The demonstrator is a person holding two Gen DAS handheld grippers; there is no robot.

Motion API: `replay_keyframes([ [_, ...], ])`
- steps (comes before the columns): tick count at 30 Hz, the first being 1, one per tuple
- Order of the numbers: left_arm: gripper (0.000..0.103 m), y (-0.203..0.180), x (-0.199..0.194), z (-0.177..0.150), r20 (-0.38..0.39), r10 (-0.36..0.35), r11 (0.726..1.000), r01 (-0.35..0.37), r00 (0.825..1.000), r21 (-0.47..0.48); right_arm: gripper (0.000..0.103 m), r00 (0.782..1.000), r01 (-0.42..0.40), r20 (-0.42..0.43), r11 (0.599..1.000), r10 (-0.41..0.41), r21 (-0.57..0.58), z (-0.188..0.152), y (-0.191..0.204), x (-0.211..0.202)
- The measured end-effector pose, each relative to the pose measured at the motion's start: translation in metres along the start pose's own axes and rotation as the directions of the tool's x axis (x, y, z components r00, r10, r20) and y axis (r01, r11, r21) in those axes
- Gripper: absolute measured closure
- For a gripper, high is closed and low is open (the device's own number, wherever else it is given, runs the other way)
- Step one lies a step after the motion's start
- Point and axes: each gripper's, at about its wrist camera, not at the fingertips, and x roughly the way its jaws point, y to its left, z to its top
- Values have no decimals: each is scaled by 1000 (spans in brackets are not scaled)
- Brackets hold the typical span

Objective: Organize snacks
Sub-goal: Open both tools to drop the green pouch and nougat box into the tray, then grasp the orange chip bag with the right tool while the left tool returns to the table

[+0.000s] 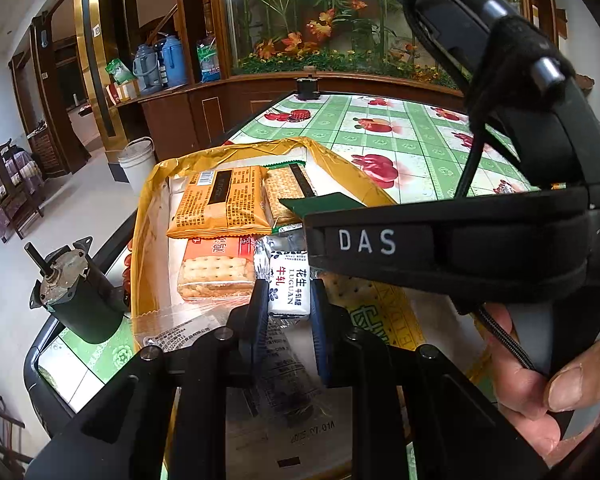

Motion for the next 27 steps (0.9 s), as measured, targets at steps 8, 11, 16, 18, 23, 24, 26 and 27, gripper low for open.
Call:
replay_keyframes([
  [8,85,0,-1,0,-2,7,1000,-7,1000,6,52,999,-38,27,999,39,-6,1,3,-12],
  [11,85,1,-1,0,-3,11,1000,-11,1000,10,51,998,-49,38,999,49,0,2,3,-18],
  [16,73,-2,-2,1,-3,0,1000,0,1000,17,51,996,-67,57,998,66,15,2,-2,-31],
  [18,57,-4,-4,1,4,-3,1000,3,1000,20,51,995,-70,70,997,69,19,2,-5,-38],
  [23,34,-7,-10,7,30,-16,1000,16,999,11,51,988,-79,139,996,71,52,-2,-30,-74],
  [24,34,-7,-12,9,36,-15,1000,15,999,12,51,987,-76,149,995,66,62,-3,-37,-80],
  [26,34,-8,-14,15,47,-15,1000,15,999,9,51,984,-65,172,993,47,100,-6,-60,-94],
  [27,35,-8,-17,17,57,-21,1000,20,998,4,51,983,-64,178,991,42,116,-6,-69,-99],
])
